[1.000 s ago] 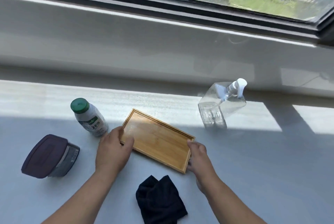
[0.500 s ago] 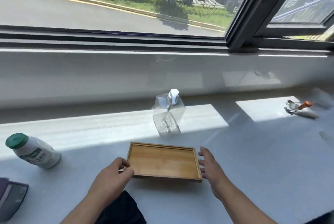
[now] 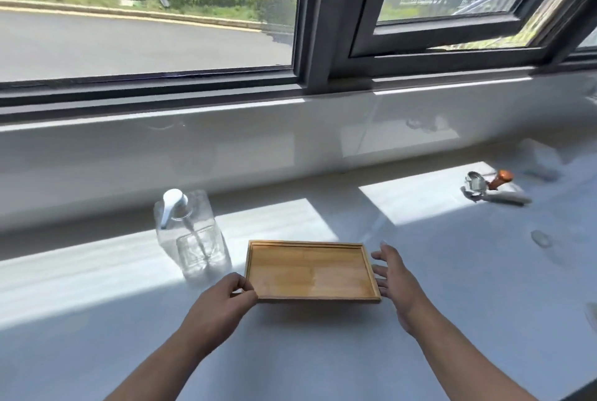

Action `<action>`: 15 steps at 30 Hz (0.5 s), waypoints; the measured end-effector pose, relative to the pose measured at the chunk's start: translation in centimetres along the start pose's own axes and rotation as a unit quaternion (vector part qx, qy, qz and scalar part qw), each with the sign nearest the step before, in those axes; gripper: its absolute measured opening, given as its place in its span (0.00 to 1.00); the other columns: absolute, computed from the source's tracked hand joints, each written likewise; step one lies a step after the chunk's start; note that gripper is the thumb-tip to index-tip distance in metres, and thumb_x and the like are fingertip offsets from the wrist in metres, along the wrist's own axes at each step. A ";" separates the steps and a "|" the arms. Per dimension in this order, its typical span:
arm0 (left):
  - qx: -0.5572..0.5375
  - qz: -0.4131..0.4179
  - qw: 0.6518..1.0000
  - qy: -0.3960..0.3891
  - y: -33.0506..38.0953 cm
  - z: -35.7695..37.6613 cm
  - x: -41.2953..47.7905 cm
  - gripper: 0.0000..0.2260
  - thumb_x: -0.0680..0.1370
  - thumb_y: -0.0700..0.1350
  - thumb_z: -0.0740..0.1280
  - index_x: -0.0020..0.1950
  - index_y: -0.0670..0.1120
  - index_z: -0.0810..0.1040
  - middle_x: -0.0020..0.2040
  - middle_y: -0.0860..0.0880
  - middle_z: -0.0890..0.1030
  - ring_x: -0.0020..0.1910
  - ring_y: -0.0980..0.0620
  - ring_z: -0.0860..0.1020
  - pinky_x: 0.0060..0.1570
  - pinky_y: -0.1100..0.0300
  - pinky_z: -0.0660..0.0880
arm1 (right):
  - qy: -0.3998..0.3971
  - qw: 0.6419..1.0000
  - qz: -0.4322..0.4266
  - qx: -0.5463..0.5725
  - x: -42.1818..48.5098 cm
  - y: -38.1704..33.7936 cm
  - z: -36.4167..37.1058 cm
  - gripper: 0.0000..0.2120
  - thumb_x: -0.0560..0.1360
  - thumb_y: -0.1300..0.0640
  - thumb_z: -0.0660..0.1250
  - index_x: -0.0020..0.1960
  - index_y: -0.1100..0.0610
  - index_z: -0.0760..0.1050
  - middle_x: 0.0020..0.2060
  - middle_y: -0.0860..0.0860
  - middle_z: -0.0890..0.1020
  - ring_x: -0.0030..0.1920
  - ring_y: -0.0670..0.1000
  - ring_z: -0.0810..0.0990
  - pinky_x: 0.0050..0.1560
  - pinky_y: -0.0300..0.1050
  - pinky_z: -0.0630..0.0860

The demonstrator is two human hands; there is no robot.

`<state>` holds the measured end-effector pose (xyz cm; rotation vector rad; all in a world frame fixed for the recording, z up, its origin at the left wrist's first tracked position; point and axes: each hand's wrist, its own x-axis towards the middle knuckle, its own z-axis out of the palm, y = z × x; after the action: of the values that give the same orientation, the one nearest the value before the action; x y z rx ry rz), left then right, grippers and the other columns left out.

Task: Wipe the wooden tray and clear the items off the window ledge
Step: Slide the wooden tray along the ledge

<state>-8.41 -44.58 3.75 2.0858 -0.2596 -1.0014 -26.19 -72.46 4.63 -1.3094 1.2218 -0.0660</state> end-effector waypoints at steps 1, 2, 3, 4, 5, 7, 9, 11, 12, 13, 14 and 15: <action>-0.006 -0.005 1.000 0.003 1.1 0.8 0.9 0.13 0.65 0.59 0.66 0.46 0.57 0.81 0.34 0.55 0.82 0.28 0.56 0.73 0.35 0.56 0.69 | -0.001 1.000 -0.006 -0.001 1.2 -0.9 -0.8 0.24 0.82 0.33 0.54 0.62 0.48 0.77 0.59 0.54 0.82 0.58 0.55 0.82 0.49 0.48 0.75; -0.009 -0.009 1.000 0.006 2.1 1.4 1.8 0.15 0.64 0.59 0.66 0.47 0.56 0.81 0.34 0.54 0.81 0.29 0.55 0.73 0.36 0.55 0.69 | -0.002 1.000 -0.010 -0.003 2.6 -1.7 -1.4 0.23 0.82 0.33 0.54 0.60 0.47 0.77 0.59 0.53 0.82 0.57 0.54 0.83 0.50 0.49 0.75; -0.014 -0.012 1.000 0.009 3.0 1.9 2.7 0.15 0.64 0.59 0.66 0.47 0.55 0.81 0.35 0.53 0.81 0.31 0.54 0.73 0.36 0.55 0.69 | -0.004 1.000 -0.014 -0.006 4.0 -2.5 -1.9 0.22 0.82 0.32 0.55 0.59 0.47 0.77 0.59 0.53 0.82 0.57 0.54 0.83 0.52 0.50 0.76; -0.018 -0.013 1.000 0.013 3.9 2.2 3.6 0.15 0.64 0.59 0.66 0.47 0.55 0.81 0.36 0.52 0.82 0.31 0.53 0.73 0.36 0.55 0.68 | -0.004 1.000 -0.019 -0.008 5.3 -3.3 -2.3 0.23 0.81 0.32 0.55 0.59 0.47 0.77 0.60 0.54 0.82 0.58 0.55 0.82 0.56 0.52 0.77; -0.021 -0.015 1.000 0.017 4.8 2.6 4.6 0.15 0.64 0.59 0.66 0.47 0.55 0.81 0.38 0.50 0.82 0.32 0.53 0.73 0.36 0.55 0.68 | -0.005 1.000 -0.023 -0.011 6.8 -4.1 -2.5 0.24 0.80 0.30 0.55 0.59 0.47 0.77 0.62 0.55 0.81 0.60 0.56 0.82 0.61 0.55 0.77; -0.019 -0.020 0.999 0.029 6.3 3.3 6.9 0.13 0.65 0.58 0.66 0.46 0.55 0.81 0.41 0.48 0.84 0.33 0.52 0.74 0.37 0.55 0.68 | -0.009 0.999 -0.028 -0.019 9.7 -5.7 -2.8 0.30 0.74 0.27 0.56 0.60 0.47 0.77 0.65 0.56 0.80 0.66 0.58 0.79 0.72 0.62 0.72; -0.024 -0.024 0.999 0.033 7.5 3.8 9.1 0.12 0.65 0.58 0.66 0.44 0.55 0.80 0.37 0.50 0.83 0.33 0.51 0.74 0.37 0.54 0.68 | -0.011 0.999 -0.031 -0.026 12.4 -7.4 -2.7 0.35 0.68 0.24 0.56 0.61 0.48 0.77 0.67 0.56 0.79 0.70 0.59 0.77 0.75 0.65 0.69; -0.036 -0.027 0.999 0.024 8.4 4.5 11.4 0.10 0.67 0.57 0.66 0.42 0.54 0.79 0.37 0.57 0.85 0.35 0.51 0.75 0.39 0.54 0.69 | -0.010 0.998 -0.037 -0.043 15.3 -8.8 -2.4 0.40 0.64 0.23 0.56 0.64 0.49 0.78 0.68 0.55 0.80 0.71 0.59 0.76 0.76 0.65 0.68; -0.042 -0.028 0.999 0.014 8.7 4.9 12.5 0.09 0.68 0.56 0.66 0.43 0.53 0.79 0.40 0.57 0.87 0.37 0.51 0.76 0.40 0.54 0.70 | -0.008 0.998 -0.039 -0.056 16.7 -9.4 -2.2 0.43 0.63 0.23 0.56 0.65 0.50 0.77 0.68 0.55 0.80 0.70 0.60 0.76 0.75 0.65 0.69; -0.049 -0.031 0.998 0.008 9.0 5.3 13.5 0.09 0.69 0.54 0.66 0.44 0.51 0.80 0.43 0.56 0.89 0.39 0.51 0.77 0.41 0.54 0.70 | -0.005 0.997 -0.042 -0.069 18.0 -9.9 -2.1 0.44 0.63 0.22 0.55 0.67 0.50 0.77 0.68 0.55 0.80 0.70 0.60 0.76 0.75 0.64 0.69; -0.058 -0.038 0.998 0.006 9.2 5.6 14.3 0.10 0.69 0.53 0.67 0.45 0.50 0.80 0.44 0.54 0.89 0.39 0.51 0.77 0.42 0.54 0.71 | 0.000 0.996 -0.047 -0.080 19.2 -10.4 -1.9 0.46 0.62 0.22 0.54 0.68 0.50 0.77 0.68 0.55 0.80 0.70 0.61 0.76 0.75 0.64 0.69; -0.067 -0.046 0.997 0.009 9.3 5.9 15.2 0.11 0.68 0.53 0.67 0.45 0.49 0.80 0.45 0.53 0.90 0.39 0.51 0.77 0.41 0.55 0.71 | 0.001 0.995 -0.052 -0.091 20.3 -10.7 -1.8 0.48 0.62 0.22 0.53 0.70 0.51 0.76 0.69 0.56 0.79 0.71 0.61 0.75 0.75 0.65 0.68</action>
<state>-1.31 -61.45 -0.32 1.9997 -0.0857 -1.0247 -12.52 -90.48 0.15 -1.5318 1.1827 -0.0317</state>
